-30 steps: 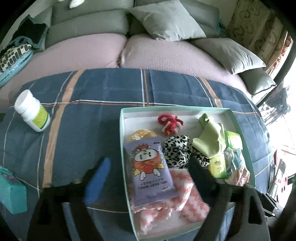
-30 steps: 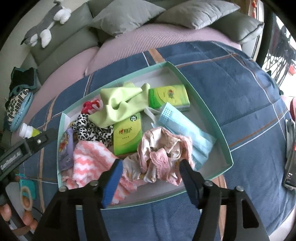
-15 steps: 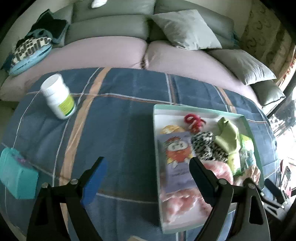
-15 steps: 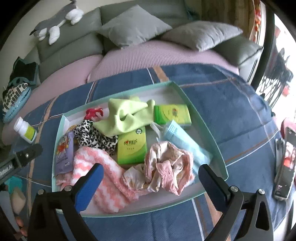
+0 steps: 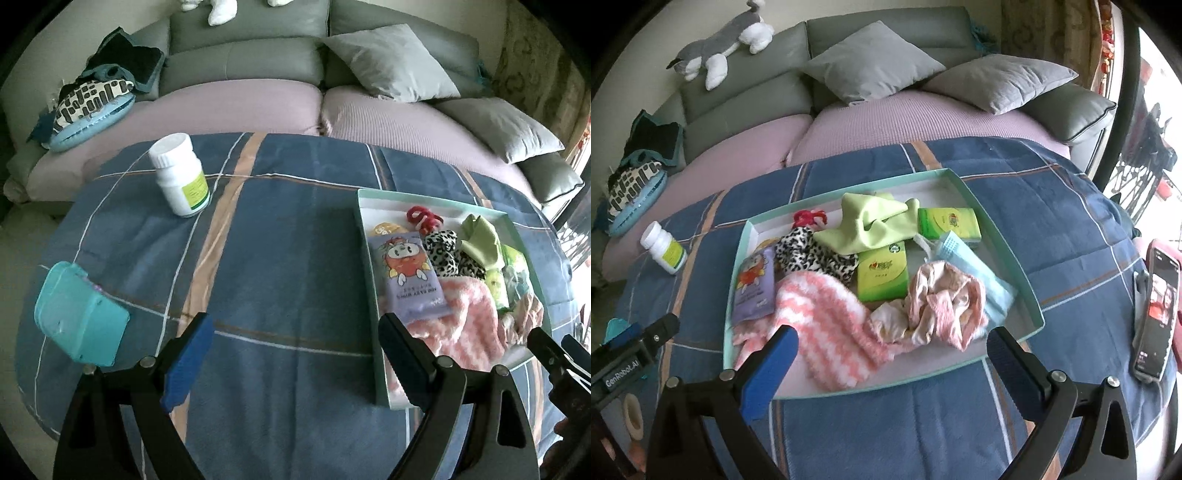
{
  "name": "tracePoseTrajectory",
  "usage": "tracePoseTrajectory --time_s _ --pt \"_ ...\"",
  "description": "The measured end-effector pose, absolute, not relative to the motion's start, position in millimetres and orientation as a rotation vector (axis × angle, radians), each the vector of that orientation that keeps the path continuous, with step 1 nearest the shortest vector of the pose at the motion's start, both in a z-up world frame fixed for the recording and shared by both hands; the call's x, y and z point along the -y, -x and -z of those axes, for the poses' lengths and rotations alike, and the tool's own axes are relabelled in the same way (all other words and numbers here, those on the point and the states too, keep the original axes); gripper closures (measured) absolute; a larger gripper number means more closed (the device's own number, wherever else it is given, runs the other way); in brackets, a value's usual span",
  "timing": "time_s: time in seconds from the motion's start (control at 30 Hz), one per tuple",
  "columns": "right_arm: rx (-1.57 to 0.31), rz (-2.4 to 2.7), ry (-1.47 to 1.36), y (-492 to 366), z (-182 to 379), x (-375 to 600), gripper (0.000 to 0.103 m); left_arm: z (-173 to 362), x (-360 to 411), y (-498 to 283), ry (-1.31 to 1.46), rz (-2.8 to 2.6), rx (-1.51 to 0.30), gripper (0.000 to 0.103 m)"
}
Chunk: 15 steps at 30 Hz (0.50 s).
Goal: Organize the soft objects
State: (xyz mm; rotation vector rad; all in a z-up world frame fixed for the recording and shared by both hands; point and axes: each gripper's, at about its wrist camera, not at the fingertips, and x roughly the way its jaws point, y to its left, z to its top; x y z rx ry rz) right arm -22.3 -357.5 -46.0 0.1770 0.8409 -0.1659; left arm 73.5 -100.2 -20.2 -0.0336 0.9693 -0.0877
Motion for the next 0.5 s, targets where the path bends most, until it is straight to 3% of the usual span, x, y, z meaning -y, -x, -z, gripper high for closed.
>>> tracePoseTrajectory --time_s 0.5 --pt "-0.91 0.104 -0.226 47 61 338 0.0 16 85 -38 0.013 0.034 -0.979 0.012"
